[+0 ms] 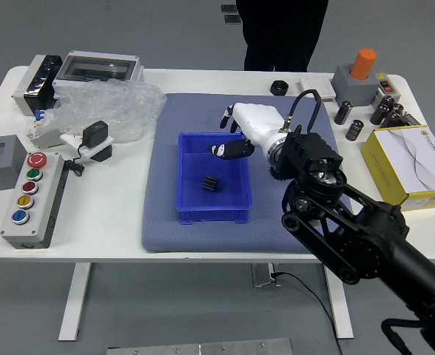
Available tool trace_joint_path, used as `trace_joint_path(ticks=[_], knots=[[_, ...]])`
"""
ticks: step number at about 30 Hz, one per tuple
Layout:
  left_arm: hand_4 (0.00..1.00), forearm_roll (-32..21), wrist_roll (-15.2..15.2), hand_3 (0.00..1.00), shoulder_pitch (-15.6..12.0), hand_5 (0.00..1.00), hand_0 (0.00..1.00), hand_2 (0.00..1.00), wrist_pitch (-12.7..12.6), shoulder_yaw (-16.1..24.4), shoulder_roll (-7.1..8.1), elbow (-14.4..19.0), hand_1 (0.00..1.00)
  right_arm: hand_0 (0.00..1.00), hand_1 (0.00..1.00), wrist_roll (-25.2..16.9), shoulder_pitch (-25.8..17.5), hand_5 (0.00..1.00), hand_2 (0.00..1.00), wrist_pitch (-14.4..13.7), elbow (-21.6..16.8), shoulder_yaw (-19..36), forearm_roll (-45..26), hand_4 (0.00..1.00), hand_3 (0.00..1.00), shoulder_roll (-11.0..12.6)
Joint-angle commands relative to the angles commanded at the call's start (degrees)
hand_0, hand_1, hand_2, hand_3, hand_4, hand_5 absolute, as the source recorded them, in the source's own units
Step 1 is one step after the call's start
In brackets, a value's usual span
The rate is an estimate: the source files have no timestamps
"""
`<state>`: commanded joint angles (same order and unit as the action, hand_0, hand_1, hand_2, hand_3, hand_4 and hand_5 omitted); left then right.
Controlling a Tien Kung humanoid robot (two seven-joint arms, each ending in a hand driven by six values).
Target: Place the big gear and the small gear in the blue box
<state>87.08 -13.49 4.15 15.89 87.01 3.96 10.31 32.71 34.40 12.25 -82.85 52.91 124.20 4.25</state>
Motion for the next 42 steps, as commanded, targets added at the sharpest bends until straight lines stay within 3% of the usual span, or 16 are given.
trace_joint_path(ticks=[3,5,14,21,31,42], knots=[[0.636,0.0,0.1,0.835,0.1,0.225,0.826,0.799,0.0,0.1,0.01,0.0,0.793,0.631,0.562,-0.1,0.0,0.461,0.650,0.1,-1.1,1.0,0.3,0.855,0.748,1.0],[0.636,0.0,0.1,0.834,0.2,0.225,0.826,0.799,0.0,0.1,0.03,0.0,0.793,0.631,0.561,-0.2,0.0,0.451,0.678,0.2,-1.7,1.7,0.4,0.865,0.804,1.7],[0.637,-0.9,0.2,0.834,0.3,0.226,0.826,0.799,-0.2,-0.4,0.22,0.0,0.793,0.631,0.562,-0.3,0.0,0.424,0.680,1.1,-4.4,7.0,0.6,0.860,0.815,7.5],[0.635,-1.1,0.2,0.834,0.5,0.225,0.826,0.799,-0.3,-0.5,0.21,0.0,0.793,0.631,0.563,-1.3,-1.2,0.419,0.680,-0.2,-2.0,9.8,-0.8,0.858,0.818,11.8],[0.633,-1.2,0.2,0.835,0.7,0.225,0.826,0.799,-0.3,-0.6,0.20,0.0,0.793,0.633,0.569,-5.1,-3.3,0.399,0.694,-5.5,7.5,8.2,-3.5,0.856,0.822,11.2],[0.630,-0.7,0.2,0.835,0.8,0.221,0.826,0.799,-0.2,-0.5,0.24,0.0,0.793,0.642,0.586,-5.9,-2.3,0.382,0.719,-6.6,13.8,2.6,-4.9,0.870,0.830,8.4]])
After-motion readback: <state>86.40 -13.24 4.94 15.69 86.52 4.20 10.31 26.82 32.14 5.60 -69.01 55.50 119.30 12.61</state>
